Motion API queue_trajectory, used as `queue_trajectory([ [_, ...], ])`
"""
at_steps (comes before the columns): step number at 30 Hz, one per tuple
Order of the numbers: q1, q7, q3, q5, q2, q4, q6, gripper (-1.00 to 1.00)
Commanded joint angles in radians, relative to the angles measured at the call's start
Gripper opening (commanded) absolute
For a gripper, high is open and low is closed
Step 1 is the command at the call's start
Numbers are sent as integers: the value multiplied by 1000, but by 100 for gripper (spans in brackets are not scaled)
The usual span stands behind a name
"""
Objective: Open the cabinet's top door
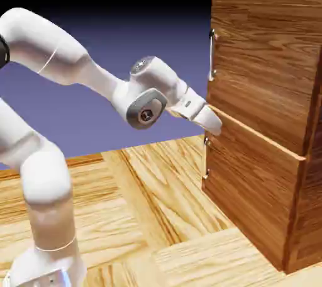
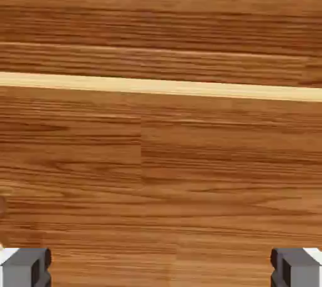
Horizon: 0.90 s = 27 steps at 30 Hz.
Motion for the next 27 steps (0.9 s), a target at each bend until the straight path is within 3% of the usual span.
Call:
queue_trajectory([
  [1,-13,-32,15,44,-5,9,1,0],
  [27,-350,-855,416,1174,-139,249,23,0],
])
